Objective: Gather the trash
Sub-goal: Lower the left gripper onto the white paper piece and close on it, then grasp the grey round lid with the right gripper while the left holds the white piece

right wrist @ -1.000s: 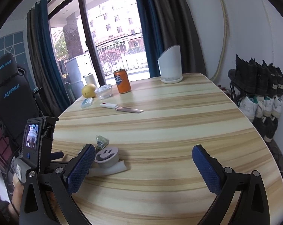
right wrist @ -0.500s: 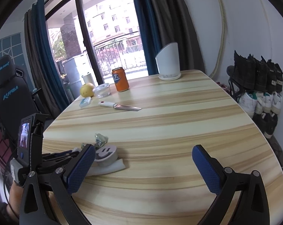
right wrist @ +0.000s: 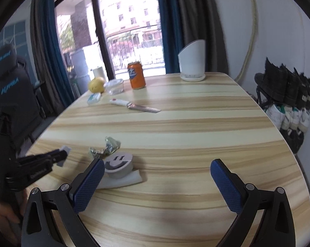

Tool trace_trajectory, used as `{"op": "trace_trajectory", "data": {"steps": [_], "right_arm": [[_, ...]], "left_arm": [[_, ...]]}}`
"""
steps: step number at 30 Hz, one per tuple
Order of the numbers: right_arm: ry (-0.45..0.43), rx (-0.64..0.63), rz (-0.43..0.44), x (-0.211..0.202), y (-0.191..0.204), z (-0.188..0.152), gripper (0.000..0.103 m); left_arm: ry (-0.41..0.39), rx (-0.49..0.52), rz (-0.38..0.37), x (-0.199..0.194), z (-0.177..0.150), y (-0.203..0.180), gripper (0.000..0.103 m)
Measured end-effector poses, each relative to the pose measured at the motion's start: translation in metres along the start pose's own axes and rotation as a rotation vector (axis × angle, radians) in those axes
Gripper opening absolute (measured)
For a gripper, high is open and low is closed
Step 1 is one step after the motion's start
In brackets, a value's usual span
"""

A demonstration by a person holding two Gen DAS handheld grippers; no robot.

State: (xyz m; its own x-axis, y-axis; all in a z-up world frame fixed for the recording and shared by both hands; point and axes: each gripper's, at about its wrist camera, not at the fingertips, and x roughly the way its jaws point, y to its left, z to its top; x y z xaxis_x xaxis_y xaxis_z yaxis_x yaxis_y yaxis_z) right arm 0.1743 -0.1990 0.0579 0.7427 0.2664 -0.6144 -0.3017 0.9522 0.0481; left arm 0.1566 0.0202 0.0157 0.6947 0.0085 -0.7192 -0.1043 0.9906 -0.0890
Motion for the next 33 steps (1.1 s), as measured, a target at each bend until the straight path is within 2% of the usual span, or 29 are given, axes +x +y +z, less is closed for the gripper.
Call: {"op": "trace_trajectory", "data": {"steps": [5,8,13,23,29,33], "right_arm": [[0.061,-0.201,-0.094,0.024,0.045,0.001,0.103],[0.080,-0.266,-0.138,0.036,0.059,0.000,0.103],[0.135,-0.227,-0.103,0.053,0.063,0.002,0.103],[0.193,-0.255,-0.154,0.081,0.070,-0.004,0.103],[0.197,-0.242,-0.147,0.086,0.070,-0.006,0.103],[0.197,-0.228,-0.142,0.088,0.068,-0.005,0.099]], "left_arm": [[-0.009,-0.002,-0.030,-0.002,0.001,0.005,0.008],[-0.014,-0.005,-0.047,-0.001,0.001,0.007,0.008],[-0.019,0.000,-0.063,0.000,-0.001,0.011,0.008],[-0.015,-0.005,-0.075,0.006,-0.002,0.021,0.008],[-0.007,-0.010,-0.077,0.009,-0.004,0.023,0.008],[-0.005,-0.012,-0.077,0.009,-0.004,0.024,0.008]]}}
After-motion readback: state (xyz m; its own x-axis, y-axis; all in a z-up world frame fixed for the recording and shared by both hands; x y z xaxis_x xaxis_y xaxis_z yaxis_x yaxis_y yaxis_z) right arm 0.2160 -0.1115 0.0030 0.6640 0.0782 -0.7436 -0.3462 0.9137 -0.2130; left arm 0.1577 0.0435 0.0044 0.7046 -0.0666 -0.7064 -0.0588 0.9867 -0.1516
